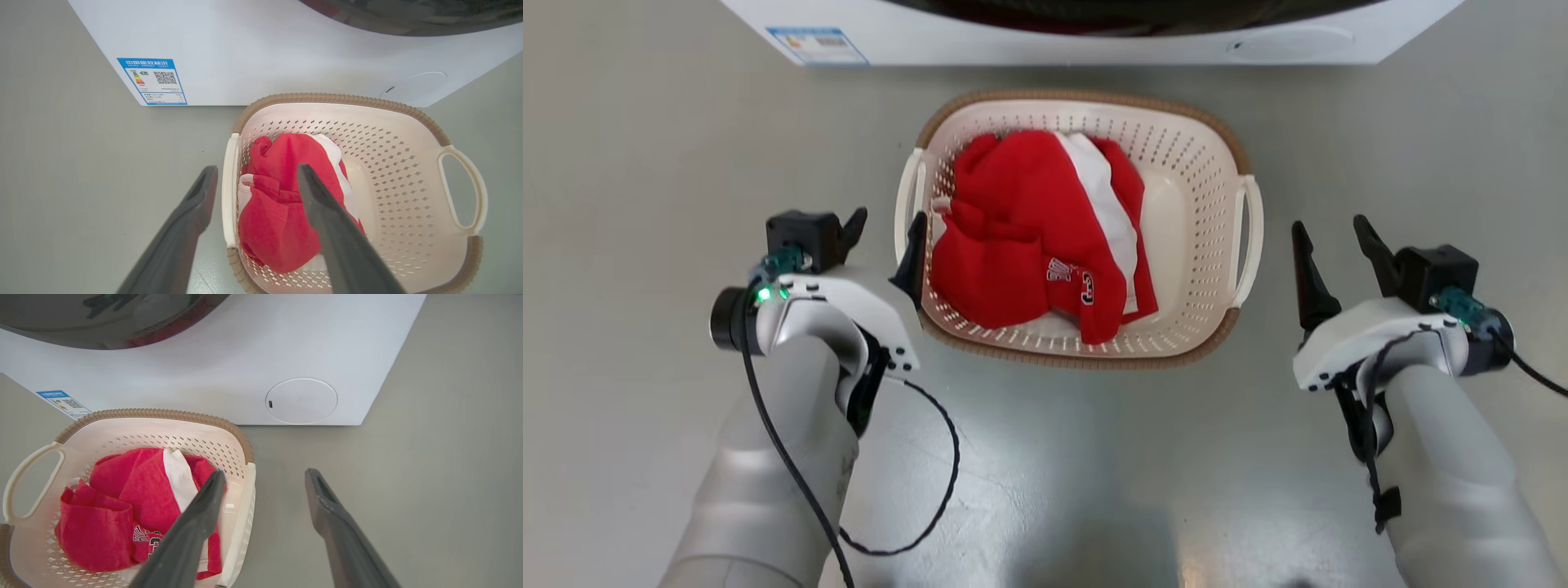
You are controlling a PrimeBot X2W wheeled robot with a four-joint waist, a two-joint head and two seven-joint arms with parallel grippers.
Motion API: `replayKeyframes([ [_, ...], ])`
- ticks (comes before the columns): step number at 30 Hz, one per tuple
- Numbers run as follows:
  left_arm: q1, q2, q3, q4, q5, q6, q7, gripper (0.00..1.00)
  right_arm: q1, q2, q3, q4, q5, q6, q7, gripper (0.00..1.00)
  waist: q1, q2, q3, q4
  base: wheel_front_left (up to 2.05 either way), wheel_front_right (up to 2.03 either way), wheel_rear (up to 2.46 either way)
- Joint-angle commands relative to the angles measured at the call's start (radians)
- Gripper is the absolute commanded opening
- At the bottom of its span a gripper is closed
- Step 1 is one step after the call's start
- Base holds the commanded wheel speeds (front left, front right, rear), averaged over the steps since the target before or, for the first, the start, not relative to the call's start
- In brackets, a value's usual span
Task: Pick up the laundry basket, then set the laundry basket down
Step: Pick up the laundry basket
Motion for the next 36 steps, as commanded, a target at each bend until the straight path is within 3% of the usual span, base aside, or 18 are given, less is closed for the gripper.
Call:
replayKeyframes([
  [1,-0.01,0.026,0.019,-0.004,0.002,-0.005,-0.006,1.0,-0.003,0.009,0.029,-0.005,0.004,0.006,-0.014,1.0,0.0,0.0,0.02,0.001,0.0,0.0,0.0],
  [20,-0.219,0.052,-0.076,0.184,-0.015,-0.006,-0.003,1.0,-0.122,0.009,0.134,0.086,0.076,0.006,-0.014,1.0,0.0,0.0,0.176,-0.003,0.0,0.0,0.0],
  [36,-0.284,0.058,-0.11,0.228,-0.019,-0.002,-0.005,1.0,-0.168,0.009,0.163,0.092,0.085,0.006,-0.014,1.0,0.0,0.0,0.25,0.01,0.0,0.0,0.0],
])
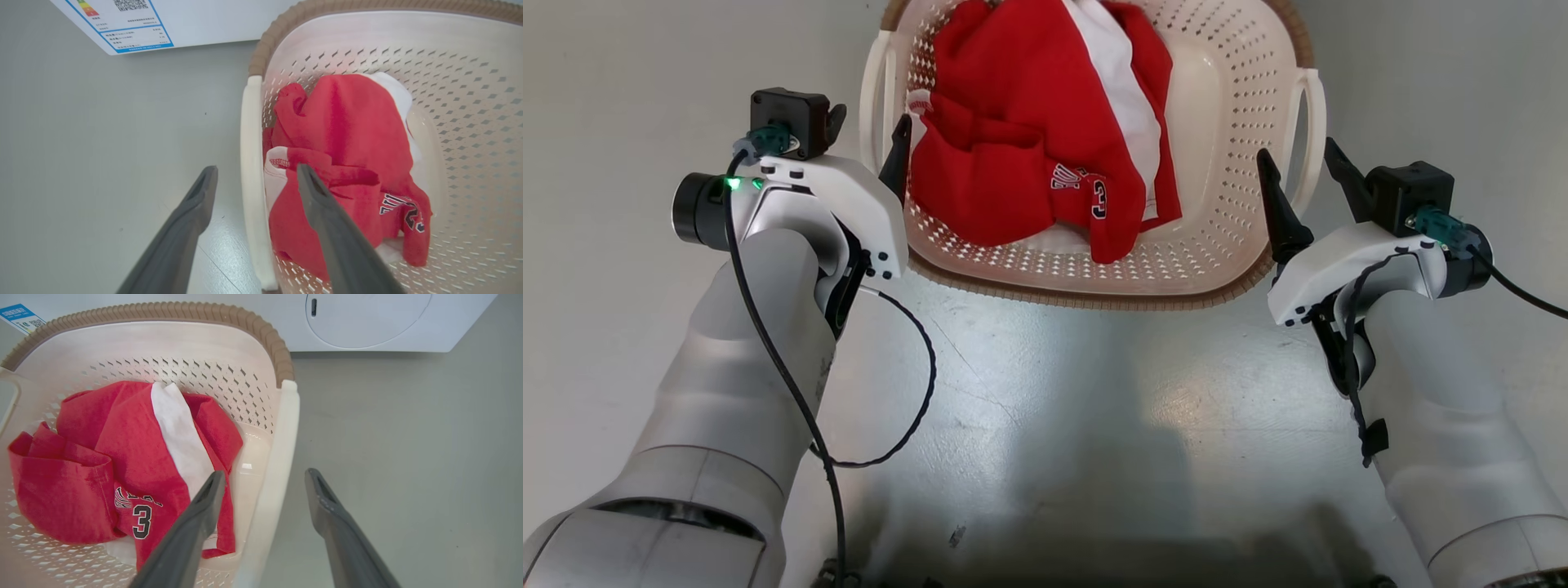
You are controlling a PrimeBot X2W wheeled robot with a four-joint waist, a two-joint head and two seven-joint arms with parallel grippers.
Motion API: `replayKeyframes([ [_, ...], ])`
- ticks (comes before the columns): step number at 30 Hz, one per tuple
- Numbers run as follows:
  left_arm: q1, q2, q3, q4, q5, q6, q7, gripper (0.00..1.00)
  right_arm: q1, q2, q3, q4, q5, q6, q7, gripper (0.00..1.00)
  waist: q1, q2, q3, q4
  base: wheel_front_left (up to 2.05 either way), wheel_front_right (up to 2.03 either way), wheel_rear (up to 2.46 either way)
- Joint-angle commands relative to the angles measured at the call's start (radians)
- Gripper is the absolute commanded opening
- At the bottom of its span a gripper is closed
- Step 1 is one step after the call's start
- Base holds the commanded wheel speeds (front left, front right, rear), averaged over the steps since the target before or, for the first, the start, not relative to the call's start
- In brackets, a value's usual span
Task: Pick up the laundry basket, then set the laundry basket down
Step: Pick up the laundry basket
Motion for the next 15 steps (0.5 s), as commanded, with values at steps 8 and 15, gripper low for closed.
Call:
replayKeyframes([
  [8,-0.03,0.025,-0.003,0.011,-0.01,-0.003,-0.006,1.0,-0.013,0.019,0.035,0.008,0.022,0.006,-0.014,1.0,0.0,0.0,0.029,-0.001,0.0,0.0,0.0],
  [15,-0.052,0.021,-0.023,0.022,-0.009,-0.003,-0.006,1.0,-0.032,0.019,0.056,0.021,0.038,0.006,-0.014,1.0,0.0,0.0,0.038,-0.007,0.0,0.0,0.0],
])
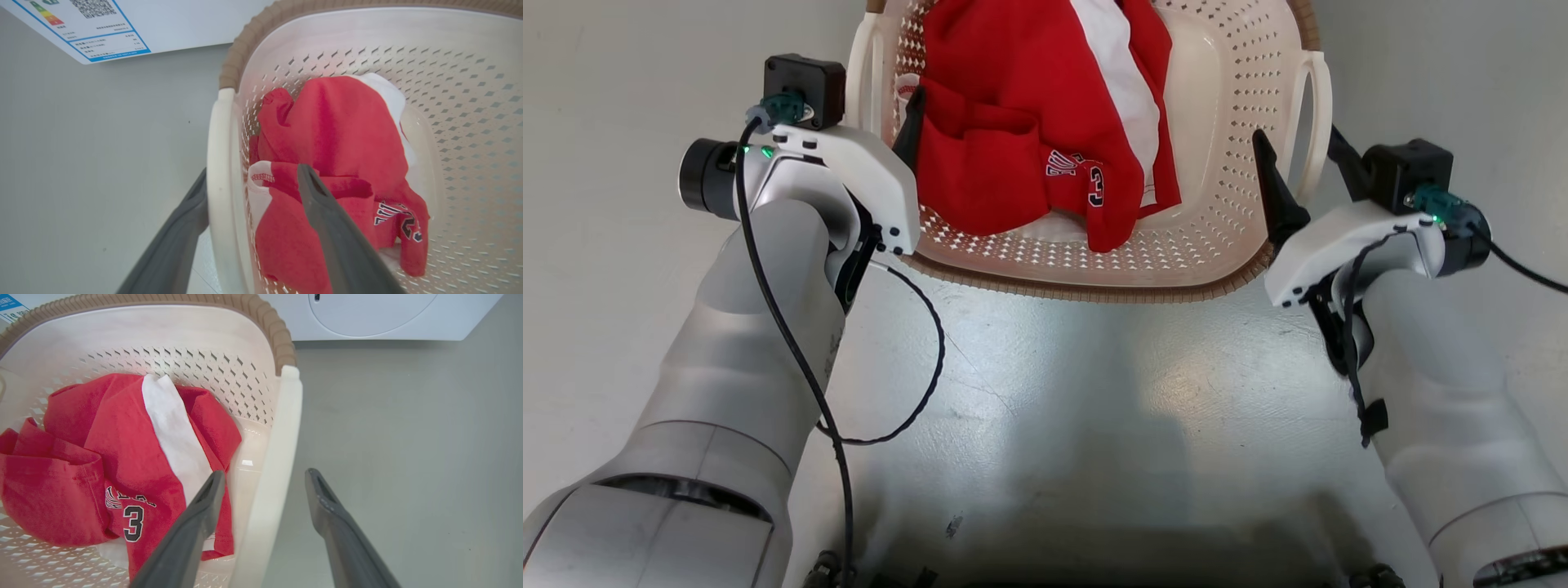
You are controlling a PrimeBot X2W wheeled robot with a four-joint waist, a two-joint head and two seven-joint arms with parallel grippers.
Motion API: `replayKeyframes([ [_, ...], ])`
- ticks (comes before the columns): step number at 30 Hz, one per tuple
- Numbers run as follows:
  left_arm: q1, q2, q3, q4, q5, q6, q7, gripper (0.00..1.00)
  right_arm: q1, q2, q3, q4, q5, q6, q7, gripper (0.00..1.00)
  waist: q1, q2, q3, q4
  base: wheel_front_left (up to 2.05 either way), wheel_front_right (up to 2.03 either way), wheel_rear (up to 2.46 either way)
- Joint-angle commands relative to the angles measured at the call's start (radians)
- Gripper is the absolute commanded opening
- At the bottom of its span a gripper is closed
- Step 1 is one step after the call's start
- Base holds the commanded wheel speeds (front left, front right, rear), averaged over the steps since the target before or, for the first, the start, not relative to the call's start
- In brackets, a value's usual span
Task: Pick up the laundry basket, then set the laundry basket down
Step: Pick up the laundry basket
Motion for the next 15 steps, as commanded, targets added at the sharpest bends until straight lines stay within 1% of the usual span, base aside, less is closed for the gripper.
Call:
replayKeyframes([
  [1,0.003,0.038,0.01,-0.003,-0.008,-0.003,-0.006,1.0,0.012,0.022,0.022,-0.006,0.009,0.006,-0.014,1.0,0.0,0.0,0.003,-0.001,0.0,0.0,0.0],
  [15,-0.002,0.04,-0.009,0.014,-0.024,-0.004,-0.006,1.0,0.013,0.022,0.053,-0.004,0.03,0.006,-0.014,1.0,0.0,0.0,0.006,-0.009,0.0,0.0,0.0],
])
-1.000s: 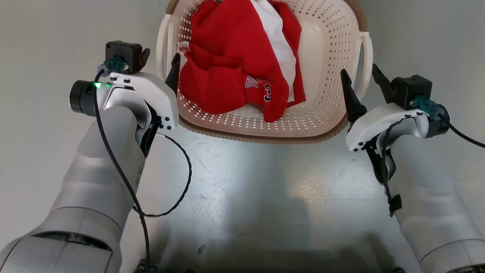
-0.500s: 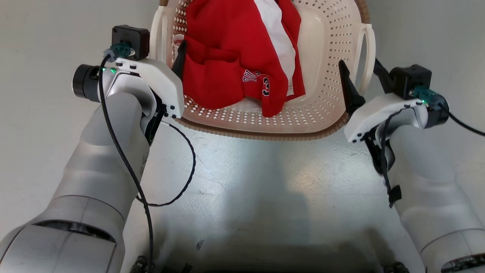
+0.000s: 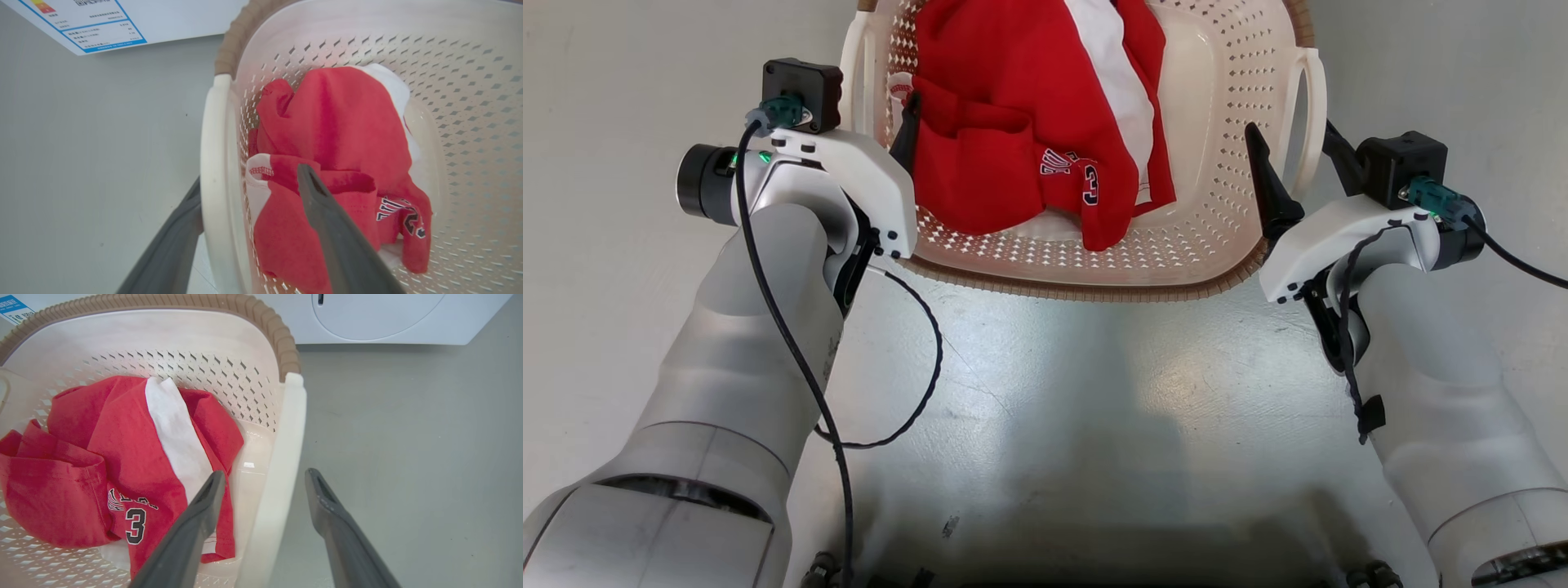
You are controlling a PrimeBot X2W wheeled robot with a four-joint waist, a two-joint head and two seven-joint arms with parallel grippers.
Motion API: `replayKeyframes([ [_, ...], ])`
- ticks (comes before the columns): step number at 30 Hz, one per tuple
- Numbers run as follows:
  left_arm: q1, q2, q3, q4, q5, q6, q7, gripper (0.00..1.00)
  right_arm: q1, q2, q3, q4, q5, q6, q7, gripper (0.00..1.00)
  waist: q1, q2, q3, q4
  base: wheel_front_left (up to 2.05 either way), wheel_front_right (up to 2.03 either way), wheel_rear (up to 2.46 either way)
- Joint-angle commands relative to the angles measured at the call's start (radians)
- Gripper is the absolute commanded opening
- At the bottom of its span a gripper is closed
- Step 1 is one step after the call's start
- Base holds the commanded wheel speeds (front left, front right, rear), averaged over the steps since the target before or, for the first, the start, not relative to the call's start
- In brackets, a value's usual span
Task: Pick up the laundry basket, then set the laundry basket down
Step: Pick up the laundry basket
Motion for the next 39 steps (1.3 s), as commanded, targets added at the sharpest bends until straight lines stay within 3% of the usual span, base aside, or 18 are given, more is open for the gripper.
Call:
replayKeyframes([
  [1,0.003,0.038,0.006,-0.004,-0.013,-0.004,-0.005,1.0,0.03,0.023,0.022,-0.009,0.011,0.006,-0.014,1.0,0.0,0.0,0.0,-0.001,0.0,0.0,0.0],
  [6,0.002,0.044,-0.005,-0.001,-0.014,-0.004,-0.005,1.0,0.032,0.023,0.032,-0.014,0.016,0.006,-0.014,1.0,0.0,0.0,-0.002,-0.005,0.0,0.0,0.0],
  [7,0.001,0.045,-0.006,0.0,-0.015,-0.004,-0.005,0.45,0.032,0.023,0.033,-0.014,0.016,0.006,-0.014,1.0,0.0,0.0,-0.001,-0.006,0.0,0.0,0.0],
  [8,0.001,0.046,-0.007,0.001,-0.017,-0.004,-0.003,0.0,0.031,0.023,0.035,-0.016,0.015,0.006,-0.014,1.0,0.0,0.0,-0.001,-0.007,0.0,0.0,0.0],
  [9,0.0,0.046,-0.01,0.001,-0.018,-0.004,0.0,0.0,0.031,0.023,0.036,-0.018,0.013,0.006,-0.014,0.45,0.0,0.0,-0.001,-0.008,0.0,0.0,0.0],
  [10,-0.001,0.045,-0.012,0.002,-0.018,-0.004,0.001,0.0,0.031,0.023,0.032,-0.02,0.013,0.006,-0.014,0.0,0.0,0.0,-0.001,-0.008,0.0,0.0,0.0],
  [19,0.028,0.027,-0.025,0.005,-0.037,-0.002,0.032,0.0,0.031,0.023,0.0,0.02,-0.06,0.006,-0.014,0.0,0.0,0.0,-0.029,0.002,0.0,0.0,0.0],
  [25,0.082,0.016,-0.039,0.006,-0.063,-0.004,0.07,0.0,0.015,0.023,0.007,0.113,-0.08,0.006,0.019,0.0,0.0,0.0,-0.095,0.017,0.0,0.0,0.0],
  [39,0.247,0.015,-0.069,0.008,-0.108,-0.005,0.124,0.0,0.104,0.023,0.164,0.222,0.053,0.006,0.128,0.0,0.0,0.0,-0.359,0.002,0.0,0.0,0.0],
])
